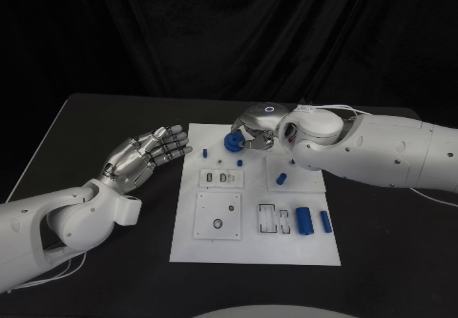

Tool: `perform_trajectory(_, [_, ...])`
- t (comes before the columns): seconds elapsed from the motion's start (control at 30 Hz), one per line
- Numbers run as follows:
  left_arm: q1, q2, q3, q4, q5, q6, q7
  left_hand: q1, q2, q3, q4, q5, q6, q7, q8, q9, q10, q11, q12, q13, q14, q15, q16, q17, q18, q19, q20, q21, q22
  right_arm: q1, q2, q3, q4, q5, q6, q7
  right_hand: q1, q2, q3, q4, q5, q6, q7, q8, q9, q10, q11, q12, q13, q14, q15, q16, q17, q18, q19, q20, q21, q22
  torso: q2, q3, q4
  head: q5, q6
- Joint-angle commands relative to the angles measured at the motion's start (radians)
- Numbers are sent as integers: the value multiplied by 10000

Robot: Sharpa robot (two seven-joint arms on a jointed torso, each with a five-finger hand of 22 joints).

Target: Assemble the parts on the task board

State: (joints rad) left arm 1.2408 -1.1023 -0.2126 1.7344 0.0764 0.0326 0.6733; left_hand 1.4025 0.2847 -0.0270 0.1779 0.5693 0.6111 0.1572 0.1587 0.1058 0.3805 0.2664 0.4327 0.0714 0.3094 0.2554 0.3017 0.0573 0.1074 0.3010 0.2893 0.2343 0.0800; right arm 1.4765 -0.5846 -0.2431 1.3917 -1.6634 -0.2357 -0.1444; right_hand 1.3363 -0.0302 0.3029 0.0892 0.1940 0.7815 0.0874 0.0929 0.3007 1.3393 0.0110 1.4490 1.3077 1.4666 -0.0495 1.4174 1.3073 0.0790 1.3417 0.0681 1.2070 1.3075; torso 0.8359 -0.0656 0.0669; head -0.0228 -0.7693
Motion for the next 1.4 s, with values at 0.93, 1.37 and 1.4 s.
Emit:
perform_trajectory(0.93, [-28,50,7,-16,28,106,56,-112,7,63,-23,57,27,77,38,-10,-15,64,43,9,-2,50,69,9,-73,58,20,49,-10,-136,-79,-6,32,-47,388,-502,-42,-44,288,13,10,-129,33,-29,-619,-186,24,-144,897,108,103,-83,1383,109,-59,62,-323,993,-1,-5,-9,-12,-61])
perform_trajectory(1.37, [-34,32,7,2,28,109,59,-128,-1,110,-26,56,21,89,35,-13,-19,63,43,8,-9,53,74,8,-78,59,20,49,-11,-196,-271,-7,65,-47,389,-522,-71,-16,343,-5,13,785,98,205,-588,330,47,163,1230,272,107,135,1552,37,212,52,-26,1191,4,-5,-36,-2,-79])
perform_trajectory(1.4, [-35,29,7,4,28,108,59,-128,-1,110,-26,56,21,89,35,-13,-19,63,43,8,-9,53,74,8,-78,59,20,49,-11,-197,-299,-7,73,-47,372,-527,-71,-16,343,-5,13,785,98,205,-588,330,47,163,1230,272,107,135,1552,37,212,52,-26,1191,5,-5,-40,2,-79])
